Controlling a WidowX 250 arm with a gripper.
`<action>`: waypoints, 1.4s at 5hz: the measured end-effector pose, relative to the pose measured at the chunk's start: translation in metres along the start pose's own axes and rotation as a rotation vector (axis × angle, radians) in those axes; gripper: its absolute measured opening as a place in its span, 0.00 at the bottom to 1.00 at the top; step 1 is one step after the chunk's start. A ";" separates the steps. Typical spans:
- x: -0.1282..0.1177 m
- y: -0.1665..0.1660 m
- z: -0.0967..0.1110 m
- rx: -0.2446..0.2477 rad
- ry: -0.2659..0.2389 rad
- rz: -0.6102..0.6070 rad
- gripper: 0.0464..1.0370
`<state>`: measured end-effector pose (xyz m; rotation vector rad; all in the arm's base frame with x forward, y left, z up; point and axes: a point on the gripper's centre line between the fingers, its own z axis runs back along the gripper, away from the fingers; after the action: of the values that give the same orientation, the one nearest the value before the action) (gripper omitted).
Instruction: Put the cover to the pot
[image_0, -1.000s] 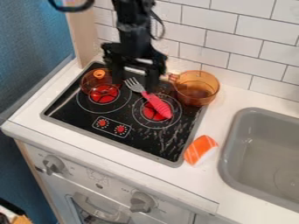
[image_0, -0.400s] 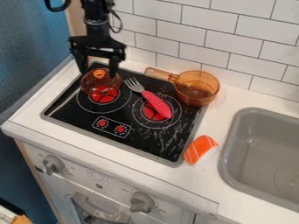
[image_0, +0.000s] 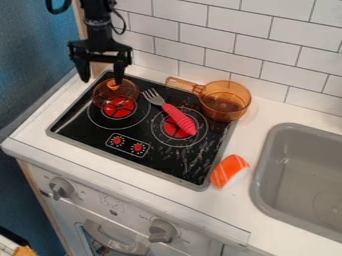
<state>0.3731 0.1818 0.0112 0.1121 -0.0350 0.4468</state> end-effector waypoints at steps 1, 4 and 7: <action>0.001 -0.004 -0.007 -0.019 0.006 -0.024 0.96; 0.011 -0.009 -0.018 -0.125 -0.064 -0.008 0.66; -0.002 -0.002 -0.016 -0.084 -0.064 0.009 0.34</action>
<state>0.3729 0.1807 -0.0048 0.0433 -0.1172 0.4500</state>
